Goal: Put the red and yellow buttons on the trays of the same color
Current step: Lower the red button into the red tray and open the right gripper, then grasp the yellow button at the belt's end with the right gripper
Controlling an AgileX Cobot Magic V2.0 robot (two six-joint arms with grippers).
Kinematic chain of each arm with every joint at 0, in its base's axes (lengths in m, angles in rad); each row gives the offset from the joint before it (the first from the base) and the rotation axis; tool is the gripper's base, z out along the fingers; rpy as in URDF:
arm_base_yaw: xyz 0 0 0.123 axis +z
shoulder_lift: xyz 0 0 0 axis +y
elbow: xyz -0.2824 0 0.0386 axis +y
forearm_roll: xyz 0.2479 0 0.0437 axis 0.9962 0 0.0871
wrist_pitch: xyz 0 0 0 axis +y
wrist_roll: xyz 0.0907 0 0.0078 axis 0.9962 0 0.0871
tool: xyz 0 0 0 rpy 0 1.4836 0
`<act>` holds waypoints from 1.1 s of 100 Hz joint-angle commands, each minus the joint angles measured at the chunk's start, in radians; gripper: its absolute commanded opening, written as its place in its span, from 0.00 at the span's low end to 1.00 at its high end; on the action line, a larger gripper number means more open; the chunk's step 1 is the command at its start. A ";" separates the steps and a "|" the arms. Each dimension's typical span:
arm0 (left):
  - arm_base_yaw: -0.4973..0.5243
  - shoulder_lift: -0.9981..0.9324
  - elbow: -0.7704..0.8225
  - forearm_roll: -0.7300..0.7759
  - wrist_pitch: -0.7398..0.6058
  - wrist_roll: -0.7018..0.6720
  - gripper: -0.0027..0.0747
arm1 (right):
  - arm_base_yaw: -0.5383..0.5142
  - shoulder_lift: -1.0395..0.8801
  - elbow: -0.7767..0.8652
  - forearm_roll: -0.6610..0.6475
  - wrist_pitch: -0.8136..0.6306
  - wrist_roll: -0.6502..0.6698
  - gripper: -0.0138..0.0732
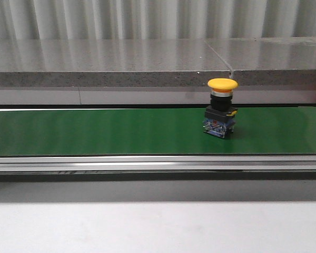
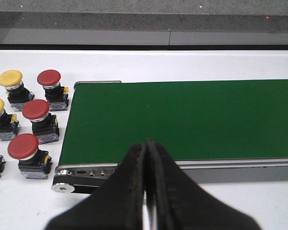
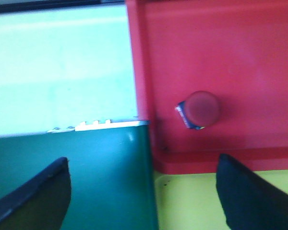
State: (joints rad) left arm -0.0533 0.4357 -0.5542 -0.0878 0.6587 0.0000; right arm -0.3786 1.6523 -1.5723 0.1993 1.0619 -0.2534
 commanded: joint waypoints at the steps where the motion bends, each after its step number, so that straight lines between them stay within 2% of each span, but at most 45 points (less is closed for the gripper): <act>1: -0.009 0.006 -0.027 -0.011 -0.075 0.000 0.01 | 0.041 -0.089 0.001 0.014 0.016 -0.015 0.86; 29: -0.009 0.006 -0.027 -0.011 -0.075 0.000 0.01 | 0.228 -0.217 0.250 0.014 -0.009 -0.020 0.86; 49: -0.009 0.006 -0.027 -0.011 -0.075 0.000 0.01 | 0.376 -0.218 0.367 0.014 -0.010 -0.072 0.86; 75: -0.009 0.006 -0.027 -0.011 -0.075 0.000 0.01 | 0.498 -0.192 0.383 0.014 -0.095 -0.086 0.86; 110: -0.009 0.006 -0.027 -0.011 -0.075 0.000 0.01 | 0.566 -0.100 0.377 0.017 -0.236 -0.086 0.86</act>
State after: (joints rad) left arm -0.0533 0.4357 -0.5542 -0.0878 0.6587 0.0000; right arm 0.1834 1.5677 -1.1683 0.2033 0.8917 -0.3253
